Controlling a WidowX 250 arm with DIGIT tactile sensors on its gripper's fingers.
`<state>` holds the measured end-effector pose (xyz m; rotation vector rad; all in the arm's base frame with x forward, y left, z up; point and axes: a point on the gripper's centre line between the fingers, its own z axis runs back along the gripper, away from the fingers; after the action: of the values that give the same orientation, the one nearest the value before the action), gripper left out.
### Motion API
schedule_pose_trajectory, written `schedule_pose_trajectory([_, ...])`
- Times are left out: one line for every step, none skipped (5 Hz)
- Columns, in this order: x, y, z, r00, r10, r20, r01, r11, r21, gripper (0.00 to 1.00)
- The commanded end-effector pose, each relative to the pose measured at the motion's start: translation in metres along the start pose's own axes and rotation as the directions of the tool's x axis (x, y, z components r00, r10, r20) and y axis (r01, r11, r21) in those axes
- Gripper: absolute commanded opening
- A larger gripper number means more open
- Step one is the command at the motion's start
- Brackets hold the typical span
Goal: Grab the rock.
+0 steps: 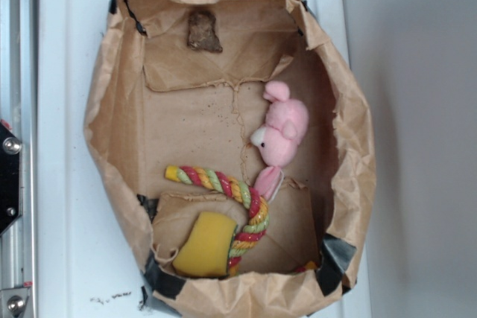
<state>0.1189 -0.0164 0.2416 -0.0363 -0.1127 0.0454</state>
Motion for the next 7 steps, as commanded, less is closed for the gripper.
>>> schedule_pose_trajectory([0.000, 0.000, 0.000, 1.000, 0.000, 0.000, 0.000, 1.000, 0.000, 1.00])
schedule_pose_trajectory([0.048, -0.015, -0.014, 0.985, 0.156, 0.069, -0.153, 0.987, -0.055, 1.00])
schedule_pose_trajectory([0.098, -0.018, -0.026, 0.974, 0.182, 0.134, -0.176, 0.983, -0.052, 1.00])
schedule_pose_trajectory([0.146, -0.010, -0.047, 0.956, 0.209, 0.207, -0.210, 0.978, -0.018, 1.00])
schedule_pose_trajectory([0.179, 0.013, -0.072, 0.874, 0.389, 0.291, -0.408, 0.913, 0.006, 1.00])
schedule_pose_trajectory([0.186, 0.027, -0.093, 0.736, 0.579, 0.350, -0.619, 0.786, 0.002, 1.00])
schedule_pose_trajectory([0.186, 0.027, -0.093, 0.736, 0.579, 0.350, -0.619, 0.786, 0.002, 1.00])
